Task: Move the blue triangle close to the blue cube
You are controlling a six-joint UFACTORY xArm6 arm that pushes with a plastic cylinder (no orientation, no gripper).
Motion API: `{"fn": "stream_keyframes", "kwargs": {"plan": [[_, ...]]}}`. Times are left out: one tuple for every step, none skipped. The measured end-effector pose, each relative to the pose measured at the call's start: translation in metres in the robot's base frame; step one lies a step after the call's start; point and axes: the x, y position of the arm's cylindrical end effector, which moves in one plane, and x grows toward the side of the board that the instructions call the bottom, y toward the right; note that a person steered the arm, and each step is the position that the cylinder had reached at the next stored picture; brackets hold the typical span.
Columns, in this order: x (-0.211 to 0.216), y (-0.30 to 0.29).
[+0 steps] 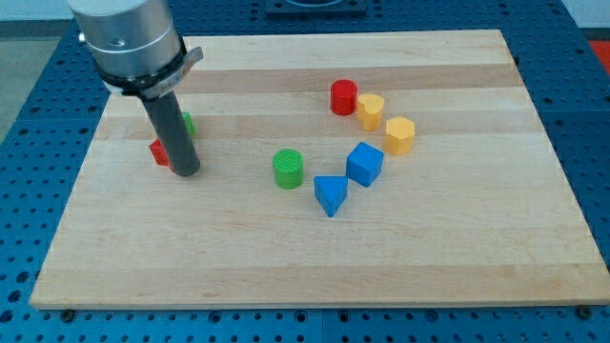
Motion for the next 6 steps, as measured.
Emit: {"fn": "stream_keyframes", "kwargs": {"plan": [[-0.016, -0.011], [-0.024, -0.019], [-0.021, -0.015], [0.004, 0.000], [0.037, 0.027], [0.045, 0.077]]}}
